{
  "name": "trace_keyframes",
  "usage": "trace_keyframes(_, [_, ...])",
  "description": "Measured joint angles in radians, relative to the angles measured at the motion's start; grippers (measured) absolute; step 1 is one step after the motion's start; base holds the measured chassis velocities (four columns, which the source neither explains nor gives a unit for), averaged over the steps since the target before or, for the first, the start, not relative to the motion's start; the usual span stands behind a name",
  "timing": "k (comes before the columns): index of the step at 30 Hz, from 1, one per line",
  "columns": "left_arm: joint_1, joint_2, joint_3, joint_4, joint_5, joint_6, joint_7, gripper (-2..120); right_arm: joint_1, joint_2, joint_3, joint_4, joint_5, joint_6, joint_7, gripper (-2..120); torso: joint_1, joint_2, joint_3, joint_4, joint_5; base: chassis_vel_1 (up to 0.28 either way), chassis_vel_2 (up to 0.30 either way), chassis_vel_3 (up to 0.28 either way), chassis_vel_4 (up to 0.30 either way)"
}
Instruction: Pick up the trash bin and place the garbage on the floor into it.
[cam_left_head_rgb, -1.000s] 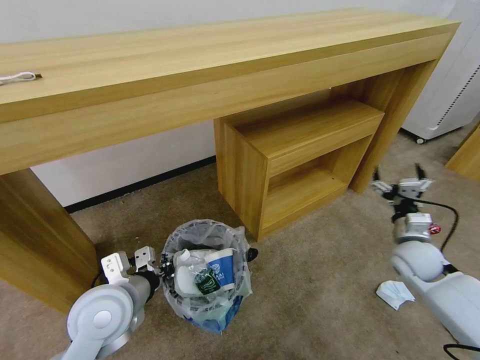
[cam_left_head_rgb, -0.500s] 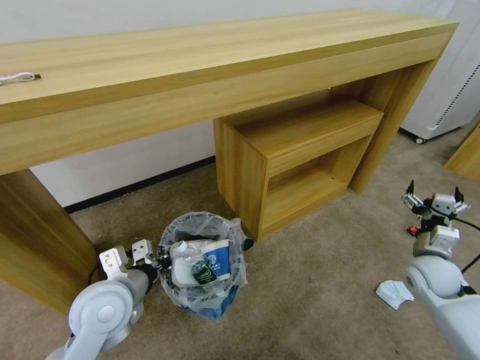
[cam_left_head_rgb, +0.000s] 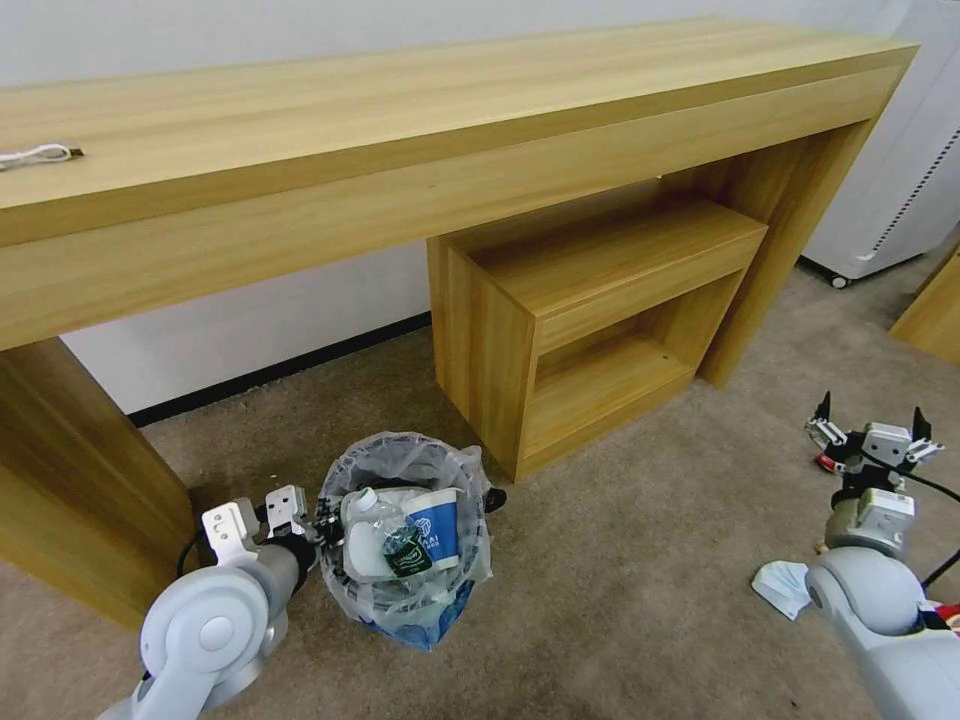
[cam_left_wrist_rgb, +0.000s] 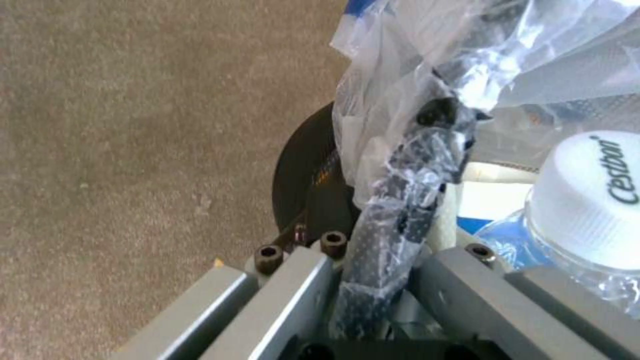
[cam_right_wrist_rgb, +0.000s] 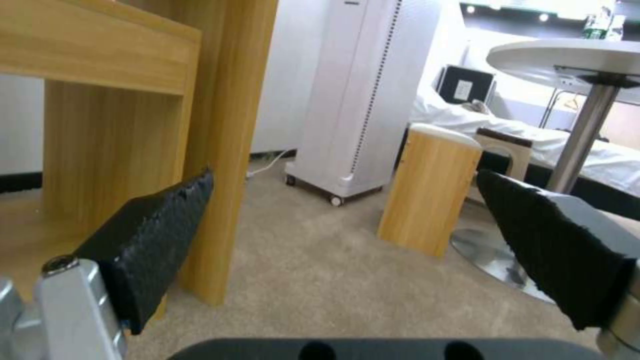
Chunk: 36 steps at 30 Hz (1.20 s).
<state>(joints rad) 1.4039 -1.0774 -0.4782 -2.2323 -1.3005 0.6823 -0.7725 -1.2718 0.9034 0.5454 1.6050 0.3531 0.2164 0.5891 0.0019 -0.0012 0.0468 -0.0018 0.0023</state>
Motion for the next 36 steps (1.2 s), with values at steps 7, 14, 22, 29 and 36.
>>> trace_keyframes(7, [0.002, 0.018, -0.011, -0.026, -0.049, 0.029, -0.027, 0, -0.002, 0.024, 0.002, -0.003, -0.05, 0.01, -0.002, 100, 0.0, 0.0, 0.0, 0.0, 0.0, 0.0, 0.0, 0.0, 0.0])
trace_keyframes(14, [0.013, 0.023, -0.01, -0.039, -0.063, 0.031, -0.041, 0, -0.017, 0.03, 0.021, 0.0, -0.063, 0.022, -0.007, 100, 0.0, 0.0, 0.0, 0.0001, 0.0, 0.0, 0.0, 0.0, 0.0])
trace_keyframes(22, [0.016, 0.016, -0.001, -0.036, -0.058, 0.035, -0.041, 0, -0.025, 0.041, 0.032, 0.005, -0.074, 0.028, -0.013, 100, 0.0, 0.0, 0.0, 0.0, -0.0001, -0.059, -0.046, -0.049, -0.053])
trace_keyframes(29, [0.016, 0.013, 0.0, -0.032, -0.054, 0.035, -0.04, 0, -0.034, 0.048, 0.038, 0.015, -0.072, 0.027, -0.014, 100, 0.0, 0.0, 0.0, 0.0, 0.0, -0.089, -0.087, -0.089, -0.089])
trace_keyframes(36, [0.01, 0.005, 0.004, -0.022, -0.05, 0.033, -0.037, 0, -0.031, 0.055, 0.04, 0.012, -0.073, 0.032, -0.017, 100, 0.0, 0.0, 0.0, -0.0002, -0.0001, -0.109, -0.108, -0.089, -0.102])
